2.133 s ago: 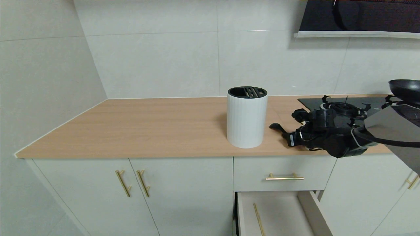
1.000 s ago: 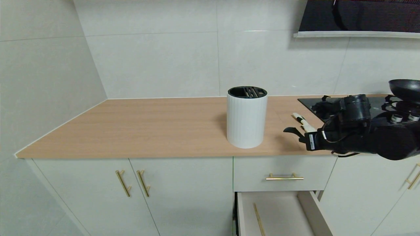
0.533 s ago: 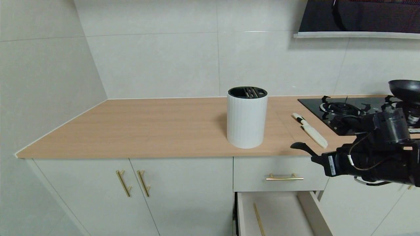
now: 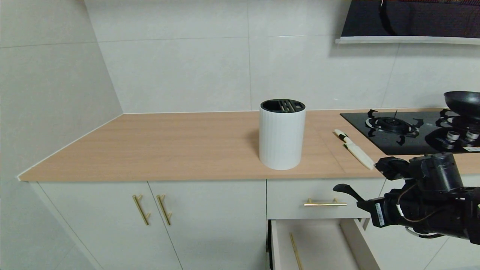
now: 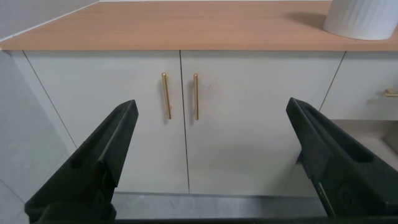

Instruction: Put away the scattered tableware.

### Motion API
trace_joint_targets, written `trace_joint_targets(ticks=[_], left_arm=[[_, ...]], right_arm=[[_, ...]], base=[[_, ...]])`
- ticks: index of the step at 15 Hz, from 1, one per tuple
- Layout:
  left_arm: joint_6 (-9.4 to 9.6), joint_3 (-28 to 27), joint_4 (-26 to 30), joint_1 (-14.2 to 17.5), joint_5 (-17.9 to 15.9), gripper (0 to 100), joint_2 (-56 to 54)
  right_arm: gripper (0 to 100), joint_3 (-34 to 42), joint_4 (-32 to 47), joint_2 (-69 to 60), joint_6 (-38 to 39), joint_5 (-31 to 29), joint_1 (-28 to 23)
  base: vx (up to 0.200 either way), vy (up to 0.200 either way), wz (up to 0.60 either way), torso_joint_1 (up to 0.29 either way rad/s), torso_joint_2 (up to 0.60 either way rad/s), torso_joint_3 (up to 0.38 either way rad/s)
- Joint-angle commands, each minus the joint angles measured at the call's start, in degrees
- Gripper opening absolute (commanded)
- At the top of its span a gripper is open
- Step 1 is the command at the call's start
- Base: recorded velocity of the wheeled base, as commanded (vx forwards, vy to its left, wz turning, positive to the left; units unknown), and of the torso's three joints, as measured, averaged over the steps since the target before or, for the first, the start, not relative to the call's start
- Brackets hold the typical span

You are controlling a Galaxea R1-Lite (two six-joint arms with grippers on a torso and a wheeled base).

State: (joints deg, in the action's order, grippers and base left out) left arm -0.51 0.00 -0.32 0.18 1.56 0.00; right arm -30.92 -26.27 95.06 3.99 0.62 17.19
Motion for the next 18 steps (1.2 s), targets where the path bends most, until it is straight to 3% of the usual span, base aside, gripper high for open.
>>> trace_joint_targets(ticks=[1, 5, 18], left_arm=[[-0.02, 0.0, 0.0, 0.1, 0.0, 100, 0.0], [-0.02, 0.0, 0.0, 0.1, 0.0, 100, 0.0], [-0.02, 0.0, 0.0, 0.1, 0.0, 100, 0.0]], right_arm=[[0, 1.9, -3.2, 4.7, 0.0, 0.1, -0.1], [0, 3.3, -5.5, 6.5, -0.1, 0.1, 0.0], [0, 3.3, -5.5, 7.7, -0.3, 0.1, 0.2]], base=[[0.000, 0.000, 0.00, 0.000, 0.00, 0.000], [0.000, 0.000, 0.00, -0.041, 0.10, 0.059], [0.000, 0.000, 0.00, -0.179, 0.46, 0.277]])
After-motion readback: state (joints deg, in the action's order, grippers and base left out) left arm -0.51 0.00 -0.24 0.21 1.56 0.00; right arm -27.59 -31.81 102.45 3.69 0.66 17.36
